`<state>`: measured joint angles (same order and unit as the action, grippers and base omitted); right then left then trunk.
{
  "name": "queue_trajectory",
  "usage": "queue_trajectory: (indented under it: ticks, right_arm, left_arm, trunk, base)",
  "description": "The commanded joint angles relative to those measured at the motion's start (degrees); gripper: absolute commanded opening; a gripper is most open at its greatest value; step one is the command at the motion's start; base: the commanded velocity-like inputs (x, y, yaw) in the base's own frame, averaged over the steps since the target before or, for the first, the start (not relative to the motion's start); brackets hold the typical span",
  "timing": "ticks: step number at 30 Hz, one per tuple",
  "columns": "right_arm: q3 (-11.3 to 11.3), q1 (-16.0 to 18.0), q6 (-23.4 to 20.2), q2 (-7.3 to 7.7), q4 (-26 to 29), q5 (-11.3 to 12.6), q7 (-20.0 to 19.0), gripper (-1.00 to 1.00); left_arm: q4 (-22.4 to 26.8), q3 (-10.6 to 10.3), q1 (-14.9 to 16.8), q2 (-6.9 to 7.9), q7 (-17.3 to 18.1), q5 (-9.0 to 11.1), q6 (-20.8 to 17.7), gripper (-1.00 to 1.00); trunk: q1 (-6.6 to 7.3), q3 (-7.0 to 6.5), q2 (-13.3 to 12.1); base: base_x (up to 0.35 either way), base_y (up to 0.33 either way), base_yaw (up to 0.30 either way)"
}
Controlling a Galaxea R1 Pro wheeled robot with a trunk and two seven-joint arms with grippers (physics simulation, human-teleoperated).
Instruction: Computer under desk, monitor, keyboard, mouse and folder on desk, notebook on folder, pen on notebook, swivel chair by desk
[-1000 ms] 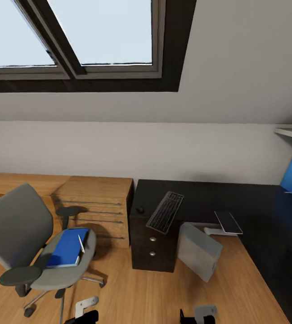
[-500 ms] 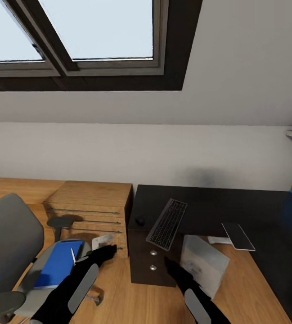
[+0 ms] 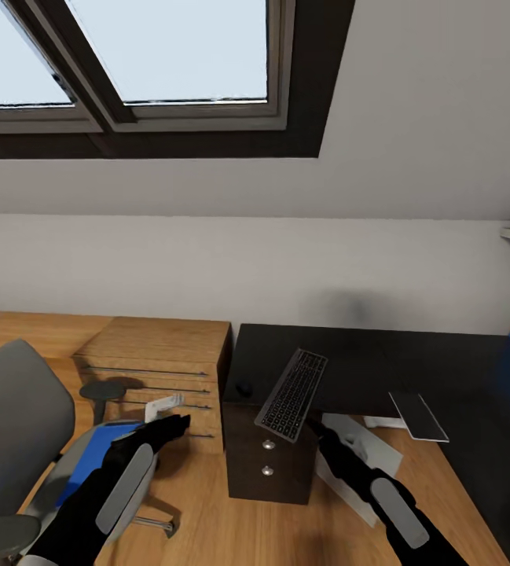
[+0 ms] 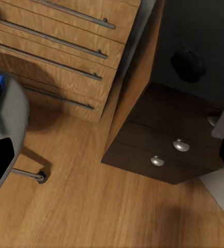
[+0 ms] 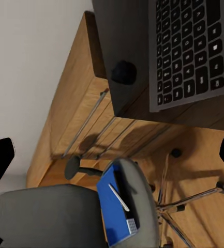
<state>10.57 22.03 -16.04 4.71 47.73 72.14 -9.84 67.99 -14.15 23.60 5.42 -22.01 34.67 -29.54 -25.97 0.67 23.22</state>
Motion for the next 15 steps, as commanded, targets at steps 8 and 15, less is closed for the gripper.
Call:
queue_trajectory:
  ticks: [8, 15]
  right_arm:
    - [0.2, 0.0, -0.2, 0.38, -0.1, 1.8, -0.4, 1.00]
    - [0.2, -0.1, 0.0, 0.39, -0.1, 1.6, -0.4, 1.00]
  left_arm:
    - [1.2, -0.3, 0.0, -0.05, -0.7, 0.9, -0.1, 1.00]
    - [2.5, -0.2, -0.7, -0.01, -0.7, 0.8, -0.1, 1.00]
  trunk:
    - [-1.79, 1.51, 3.3]
    - [-3.33, 2.77, 6.1]
  base:
    - [0.000, 0.000, 0.000]
    - [0.000, 0.000, 0.000]
